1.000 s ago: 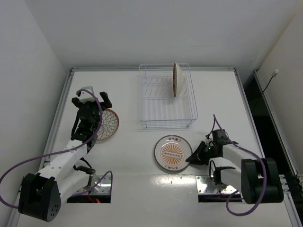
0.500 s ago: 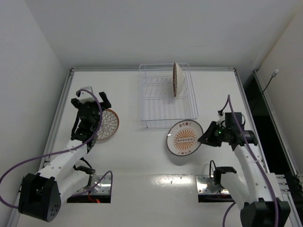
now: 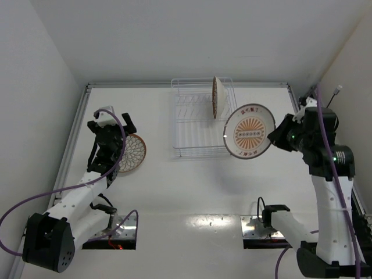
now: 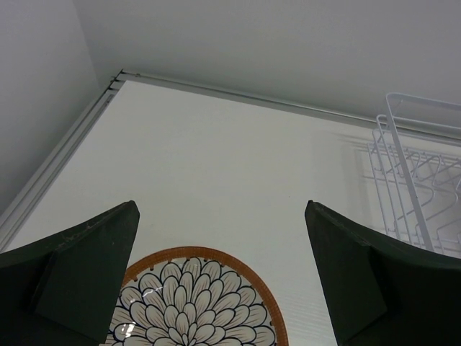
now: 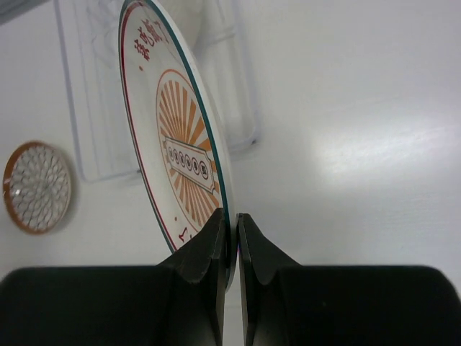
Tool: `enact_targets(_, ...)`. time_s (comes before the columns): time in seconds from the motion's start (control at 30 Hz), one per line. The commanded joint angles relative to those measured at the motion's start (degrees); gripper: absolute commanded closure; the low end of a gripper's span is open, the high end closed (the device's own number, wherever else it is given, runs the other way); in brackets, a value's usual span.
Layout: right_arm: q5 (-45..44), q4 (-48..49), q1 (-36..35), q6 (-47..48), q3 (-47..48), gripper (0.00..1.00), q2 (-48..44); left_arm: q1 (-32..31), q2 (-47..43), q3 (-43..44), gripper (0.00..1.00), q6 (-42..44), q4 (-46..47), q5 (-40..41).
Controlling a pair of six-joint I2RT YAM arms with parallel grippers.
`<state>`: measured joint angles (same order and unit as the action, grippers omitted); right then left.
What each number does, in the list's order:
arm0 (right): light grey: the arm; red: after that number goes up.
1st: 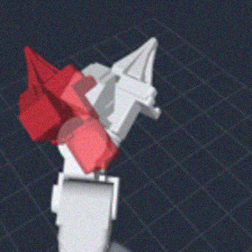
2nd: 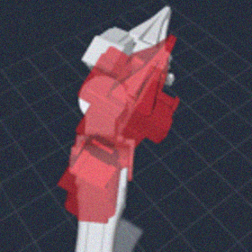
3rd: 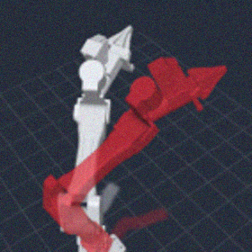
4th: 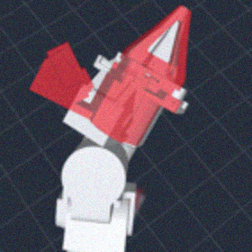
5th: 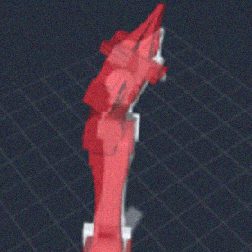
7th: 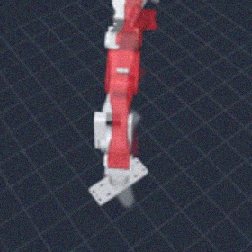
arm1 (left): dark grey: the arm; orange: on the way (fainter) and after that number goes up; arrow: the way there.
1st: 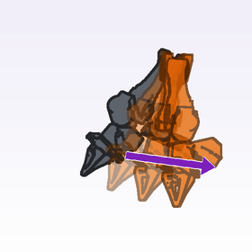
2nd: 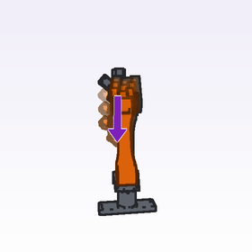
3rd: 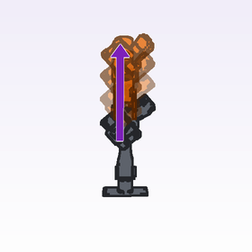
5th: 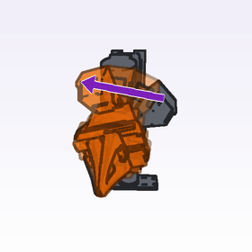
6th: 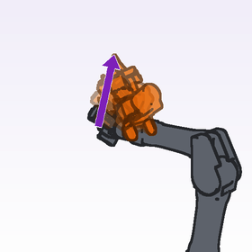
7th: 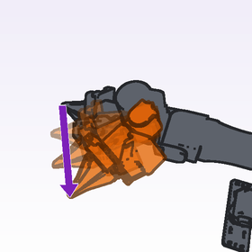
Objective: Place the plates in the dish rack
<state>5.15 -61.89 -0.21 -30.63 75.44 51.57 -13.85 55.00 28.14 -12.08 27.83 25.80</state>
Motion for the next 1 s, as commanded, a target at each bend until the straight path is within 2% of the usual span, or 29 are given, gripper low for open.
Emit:
enact_targets(0.0, -10.9, 4.5, -0.1, 3.6, 7.3, 1.00, 6.5, -0.4, -0.5, 2.8, 0.00, 0.5, 0.4, -0.1)
enact_targets(0.2, -17.7, 13.6, -0.1, 4.3, 14.8, 1.00, 17.7, -0.4, 0.1, 2.8, 0.00, 0.5, -0.1, -0.1)
enact_targets(0.3, -22.5, 18.5, -2.8, 4.9, 18.3, 1.00, 24.3, -0.4, 0.1, 3.3, 0.00, 0.5, -0.1, -0.1)
enact_targets(0.4, -27.6, 19.9, -5.6, 6.4, 24.5, 1.00, 32.5, -0.4, 0.6, 3.3, 0.00, 1.0, -0.1, -0.1)
enact_targets(0.6, -35.3, 26.0, -10.0, 10.2, 30.9, 1.00, 45.3, -0.4, 1.2, 3.9, 0.00, 1.5, -0.7, -0.1)
enact_targets(0.7, -37.0, 24.7, -11.3, 10.9, 36.3, 1.00, 52.3, -0.4, 1.9, 4.4, 0.00, 1.5, -1.2, -0.1)
enact_targets(0.97, -43.1, 31.2, -14.3, 12.4, 39.2, 1.00, 61.1, -0.4, 3.4, 4.9, 0.00, 2.1, -1.7, -0.7)
